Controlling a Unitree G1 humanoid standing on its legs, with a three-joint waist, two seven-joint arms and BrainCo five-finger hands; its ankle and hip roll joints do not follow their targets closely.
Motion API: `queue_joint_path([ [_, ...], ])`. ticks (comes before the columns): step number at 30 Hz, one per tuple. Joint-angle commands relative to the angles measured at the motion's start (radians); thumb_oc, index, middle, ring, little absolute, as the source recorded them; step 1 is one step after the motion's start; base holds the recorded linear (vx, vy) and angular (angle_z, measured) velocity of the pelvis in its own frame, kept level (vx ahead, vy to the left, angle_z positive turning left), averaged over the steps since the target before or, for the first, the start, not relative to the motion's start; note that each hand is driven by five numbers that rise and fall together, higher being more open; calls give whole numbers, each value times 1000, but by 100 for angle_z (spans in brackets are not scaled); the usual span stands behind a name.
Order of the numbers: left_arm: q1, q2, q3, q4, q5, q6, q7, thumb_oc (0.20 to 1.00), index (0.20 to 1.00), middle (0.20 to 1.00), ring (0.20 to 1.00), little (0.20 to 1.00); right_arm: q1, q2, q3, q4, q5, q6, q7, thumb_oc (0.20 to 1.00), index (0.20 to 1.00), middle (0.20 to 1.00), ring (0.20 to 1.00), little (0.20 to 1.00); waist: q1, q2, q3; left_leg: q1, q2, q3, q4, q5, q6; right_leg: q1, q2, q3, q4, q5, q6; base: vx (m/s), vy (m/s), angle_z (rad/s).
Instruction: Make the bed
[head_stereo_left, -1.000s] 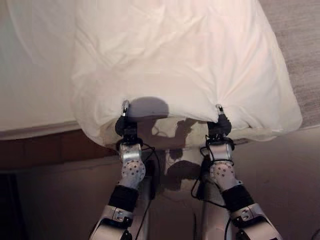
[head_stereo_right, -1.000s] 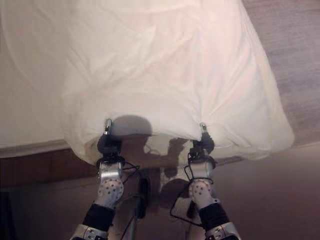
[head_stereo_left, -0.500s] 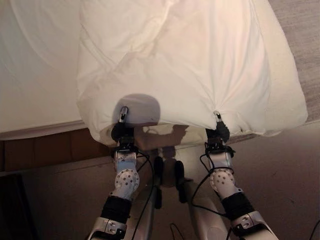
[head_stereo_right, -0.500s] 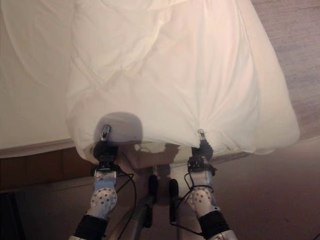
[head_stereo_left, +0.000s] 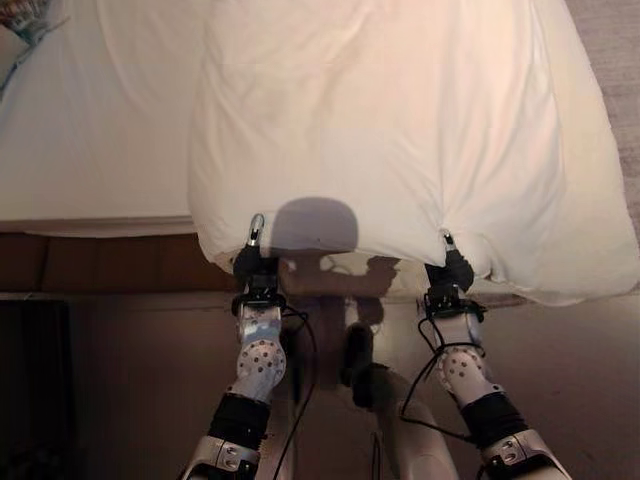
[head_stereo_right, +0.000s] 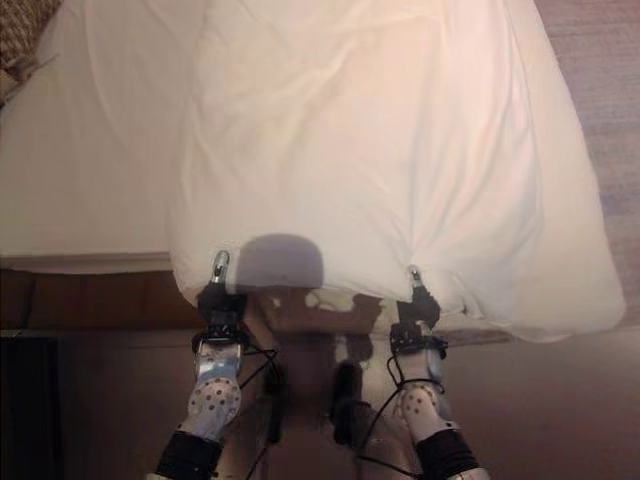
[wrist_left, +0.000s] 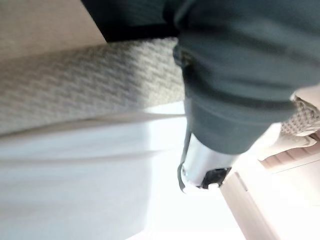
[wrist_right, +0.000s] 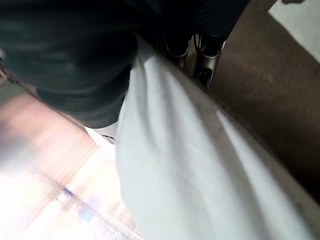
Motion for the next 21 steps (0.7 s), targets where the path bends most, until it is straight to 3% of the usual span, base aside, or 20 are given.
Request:
queue_joint_path([
  [1, 87, 114, 181, -119, 60, -157, -12, 200, 200, 200, 200, 200, 86, -64, -130, -17, -20, -129, 5, 200, 200, 200, 200, 200, 35, -18, -97, 22, 129, -1, -246, 256, 0, -15, 14, 146, -46, 22, 224, -4, 238, 40],
  [3, 81, 117, 176, -120, 64, -161, -9, 200, 200, 200, 200, 200, 92, -67, -131, -20, -19, -132, 11, 200, 200, 200, 200, 200, 36, -8, -100, 43, 157, 23, -317, 281, -19, -25, 6, 133, -36, 21, 232, -17, 257, 32],
  [4, 61, 113, 160, -110, 59, -162, -8, 200, 200, 200, 200, 200, 95, -79, -136, -28, -27, -130, 15, 200, 200, 200, 200, 200, 33, 17, -100, 72, 158, 69, -367, 266, -41, -38, -18, 113, -18, 35, 258, -25, 257, 15],
  [5, 61, 113, 160, -109, 59, -163, -8, 200, 200, 200, 200, 200, 95, -79, -136, -28, -27, -130, 15, 200, 200, 200, 200, 200, 33, 17, -100, 72, 158, 69, -367, 266, -41, -38, -18, 113, -18, 35, 258, -94, 517, 16],
  [6, 40, 125, 147, -105, 60, -166, -13, 200, 200, 200, 200, 200, 92, -78, -133, -35, -29, -130, 26, 200, 200, 200, 200, 200, 29, 20, -94, 49, 144, 72, -349, 245, -47, -66, -45, 105, -34, 66, 283, -66, 427, 23],
  [8, 19, 133, 139, -93, 52, -169, -12, 200, 200, 200, 200, 200, 98, -75, -131, -51, -42, -128, 29, 200, 200, 200, 200, 200, 23, 17, -89, 4, 99, 67, -276, 210, -33, -63, -93, 107, -57, 103, 308, -42, 580, 29],
  [9, 13, 136, 129, -85, 55, -169, -14, 200, 200, 200, 200, 200, 96, -75, -130, -57, -44, -121, 34, 200, 200, 200, 200, 200, 19, 16, -85, -29, 52, 61, -219, 174, -13, -54, -127, 112, -78, 125, 323, 1, 582, 23],
  [12, 7, 135, 123, -70, 43, -161, -26, 200, 200, 200, 200, 200, 94, -63, -136, -73, -41, -121, 30, 200, 200, 200, 200, 200, 7, 27, -76, -85, -52, 112, -46, 81, 6, -5, -222, 141, -177, 201, 364, 67, 651, 39],
  [14, 24, 131, 119, -60, 42, -144, -32, 200, 200, 200, 200, 200, 99, -62, -132, -73, -55, -108, 31, 200, 200, 200, 200, 200, -2, 36, -80, -90, -114, 147, 3, 32, 44, 32, -280, 169, -283, 284, 377, 111, 667, 50],
  [16, 46, 140, 119, -56, 54, -131, -28, 200, 200, 200, 200, 200, 90, -48, -122, -66, -63, -105, 31, 200, 200, 200, 200, 200, 1, 36, -82, -83, -131, 191, 13, 2, 66, 29, -311, 120, -344, 364, 385, 69, 553, -17],
  [17, 54, 146, 118, -62, 68, -126, -24, 200, 200, 200, 200, 200, 90, -45, -116, -62, -71, -96, 33, 200, 200, 200, 200, 200, 7, 37, -85, -73, -125, 205, -1, 2, 73, 33, -307, 76, -354, 347, 378, 54, 569, -60],
  [18, 54, 144, 128, -51, 73, -128, -14, 200, 200, 200, 200, 200, 96, -36, -100, -66, -73, -95, 36, 200, 200, 200, 200, 200, -5, 40, -92, -47, -140, 229, -64, 25, 82, 7, -233, 78, -303, 270, 356, 28, 358, -72],
  [19, 53, 144, 129, -51, 73, -128, -14, 200, 200, 200, 200, 200, 96, -36, -100, -66, -73, -95, 36, 200, 200, 200, 200, 200, -5, 38, -94, -49, -142, 230, -68, 30, 82, 2, -235, 79, -302, 270, 355, 31, 346, -81],
  [21, 54, 141, 129, -56, 84, -121, -8, 200, 200, 200, 200, 200, 110, -39, -91, -65, -81, -94, 40, 200, 200, 200, 200, 200, -12, 26, -97, -10, -165, 262, -139, 51, 79, -10, -145, 61, -295, 237, 344, 24, 188, -43],
])
